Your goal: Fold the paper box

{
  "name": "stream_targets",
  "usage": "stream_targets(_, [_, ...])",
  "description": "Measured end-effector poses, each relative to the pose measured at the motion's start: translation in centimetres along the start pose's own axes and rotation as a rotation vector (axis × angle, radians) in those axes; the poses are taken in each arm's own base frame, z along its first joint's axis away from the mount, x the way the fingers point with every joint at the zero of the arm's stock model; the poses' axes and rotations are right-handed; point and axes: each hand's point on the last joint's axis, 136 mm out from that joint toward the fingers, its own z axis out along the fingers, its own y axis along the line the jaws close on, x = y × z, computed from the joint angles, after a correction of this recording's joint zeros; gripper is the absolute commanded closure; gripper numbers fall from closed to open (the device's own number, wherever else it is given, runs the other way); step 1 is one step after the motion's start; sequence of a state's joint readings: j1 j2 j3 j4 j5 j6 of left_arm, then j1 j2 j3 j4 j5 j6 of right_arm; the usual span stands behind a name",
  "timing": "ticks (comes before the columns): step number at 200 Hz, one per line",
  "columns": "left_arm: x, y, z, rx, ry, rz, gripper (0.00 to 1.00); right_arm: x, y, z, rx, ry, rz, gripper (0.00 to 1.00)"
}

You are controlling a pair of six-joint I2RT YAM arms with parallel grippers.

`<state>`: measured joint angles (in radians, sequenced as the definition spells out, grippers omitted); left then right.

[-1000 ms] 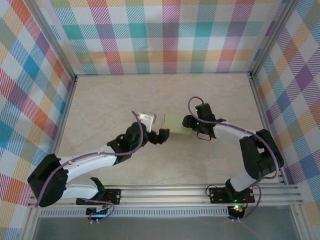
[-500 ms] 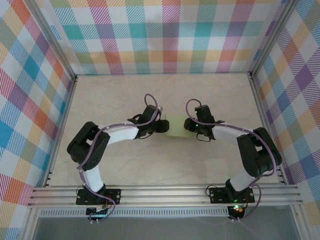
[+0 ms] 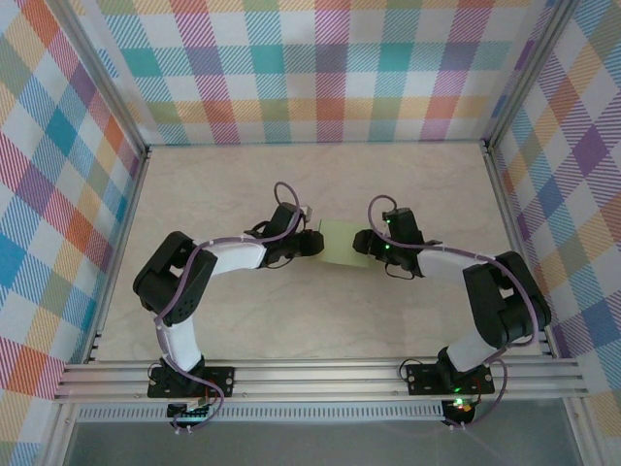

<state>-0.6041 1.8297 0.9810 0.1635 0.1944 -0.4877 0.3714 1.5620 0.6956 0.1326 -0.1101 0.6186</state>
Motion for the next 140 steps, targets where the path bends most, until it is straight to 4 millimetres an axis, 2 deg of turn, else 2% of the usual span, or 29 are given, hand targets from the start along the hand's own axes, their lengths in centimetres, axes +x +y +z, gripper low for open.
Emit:
stream_targets(66, [-0.2, 0.7, -0.3, 0.104, -0.016, -0.080, 0.75, -1.5, 0.6, -0.4, -0.199, -0.008, 0.183, 0.22])
stream_targets(140, [-0.8, 2.3, -0.8, 0.179, -0.021, -0.182, 0.76, -0.4, 1.6, 1.0, -0.313, 0.079, 0.266, 0.20])
